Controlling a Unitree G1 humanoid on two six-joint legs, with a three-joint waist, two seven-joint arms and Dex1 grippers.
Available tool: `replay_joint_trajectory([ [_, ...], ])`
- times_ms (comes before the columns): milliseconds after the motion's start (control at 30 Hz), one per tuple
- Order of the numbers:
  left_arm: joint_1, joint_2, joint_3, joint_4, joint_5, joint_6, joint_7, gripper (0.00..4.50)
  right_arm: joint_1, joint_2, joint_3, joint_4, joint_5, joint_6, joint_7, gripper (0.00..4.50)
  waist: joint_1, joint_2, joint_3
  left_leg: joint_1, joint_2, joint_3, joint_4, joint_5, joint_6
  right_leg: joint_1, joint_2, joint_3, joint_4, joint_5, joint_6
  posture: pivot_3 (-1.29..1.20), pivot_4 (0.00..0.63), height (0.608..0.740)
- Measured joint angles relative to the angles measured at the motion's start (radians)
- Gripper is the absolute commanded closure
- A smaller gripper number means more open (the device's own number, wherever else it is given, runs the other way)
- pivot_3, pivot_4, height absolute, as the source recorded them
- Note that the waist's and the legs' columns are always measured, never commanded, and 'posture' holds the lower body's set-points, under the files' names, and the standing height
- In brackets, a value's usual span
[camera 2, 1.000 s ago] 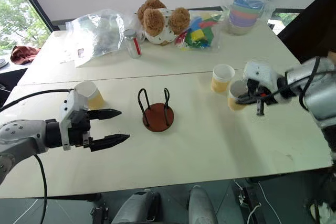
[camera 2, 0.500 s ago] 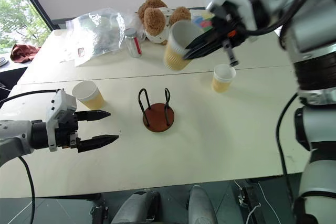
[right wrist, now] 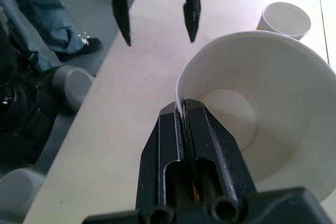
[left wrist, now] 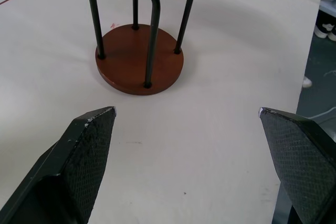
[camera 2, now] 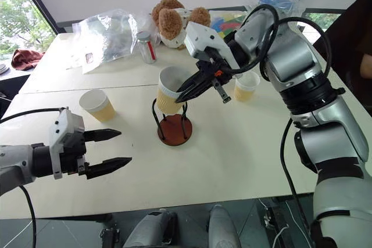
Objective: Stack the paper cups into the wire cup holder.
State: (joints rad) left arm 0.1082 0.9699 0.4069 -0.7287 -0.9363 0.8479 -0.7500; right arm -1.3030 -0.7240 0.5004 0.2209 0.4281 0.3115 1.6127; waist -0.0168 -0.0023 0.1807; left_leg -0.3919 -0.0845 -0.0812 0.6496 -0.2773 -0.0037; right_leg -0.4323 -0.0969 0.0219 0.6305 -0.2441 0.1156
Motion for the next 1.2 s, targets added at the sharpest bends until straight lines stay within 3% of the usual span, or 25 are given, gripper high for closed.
replay_joint_trajectory([
  [400, 0.033, -0.04, -0.002, -0.039, -0.002, -0.001, 0.073, 0.0, -0.074, 0.035, 0.171, 0.172, -0.02, -0.171, 0.0, 4.49, 0.0, 0.0, 0.0, 0.0, 0.0, 0.0, 0.0, 0.002, -0.004, 0.0, 0.0, 0.0, 0.0, 0.0, 0.0, 0.0, 0.15, 0.74],
  [500, 0.037, -0.042, -0.002, -0.041, -0.002, -0.002, 0.078, 0.0, -0.075, 0.035, 0.199, 0.19, -0.019, -0.188, 0.0, 3.54, 0.0, 0.0, 0.0, 0.0, 0.0, 0.0, 0.0, 0.002, -0.004, 0.0, 0.0, 0.0, 0.0, 0.0, 0.0, 0.0, 0.15, 0.74],
  [667, 0.036, -0.045, -0.018, -0.042, 0.004, -0.003, 0.083, 0.0, -0.076, 0.049, 0.199, 0.21, -0.031, -0.183, 0.0, 0.97, 0.0, 0.0, 0.0, 0.0, 0.0, 0.0, 0.0, 0.003, -0.004, 0.0, 0.0, 0.0, 0.0, 0.0, 0.0, 0.0, 0.15, 0.74],
  [867, -0.002, -0.046, -0.026, -0.039, -0.026, -0.002, 0.092, 0.0, -0.152, 0.069, 0.094, 0.354, -0.095, -0.159, -0.001, 0.97, 0.005, 0.0, 0.0, 0.0, 0.0, 0.0, 0.0, 0.003, -0.005, 0.0, 0.0, 0.0, 0.0, 0.0, 0.0, 0.0, 0.15, 0.74],
  [1000, -0.071, -0.038, 0.024, -0.021, -0.117, 0.008, 0.113, 0.0, -0.175, -0.034, 0.044, 0.505, -0.258, -0.27, -0.03, 0.97, 0.012, -0.003, -0.001, 0.0, -0.002, -0.002, 0.0, 0.003, -0.005, 0.002, 0.0, -0.003, -0.001, 0.0, 0.0, 0.0, 0.15, 0.74],
  [1133, -0.094, 0.1, 0.034, -0.017, -0.112, 0.034, 0.06, 0.0, -0.095, -0.082, 0.03, 0.6, -0.38, -0.298, -0.064, 0.97, -0.005, 0.001, 0.0, 0.0, -0.003, 0.002, -0.001, 0.003, -0.005, -0.001, 0.0, 0.001, 0.0, 0.0, 0.0, 0.0, 0.15, 0.74],
  [1200, -0.151, 0.117, 0.036, -0.005, -0.135, 0.04, 0.045, 0.0, -0.057, -0.091, 0.023, 0.618, -0.419, -0.298, -0.078, 0.97, -0.007, 0.001, 0.0, 0.0, -0.001, 0.002, -0.001, 0.003, -0.005, -0.002, 0.0, 0.002, 0.001, 0.0, 0.0, 0.0, 0.15, 0.74],
])
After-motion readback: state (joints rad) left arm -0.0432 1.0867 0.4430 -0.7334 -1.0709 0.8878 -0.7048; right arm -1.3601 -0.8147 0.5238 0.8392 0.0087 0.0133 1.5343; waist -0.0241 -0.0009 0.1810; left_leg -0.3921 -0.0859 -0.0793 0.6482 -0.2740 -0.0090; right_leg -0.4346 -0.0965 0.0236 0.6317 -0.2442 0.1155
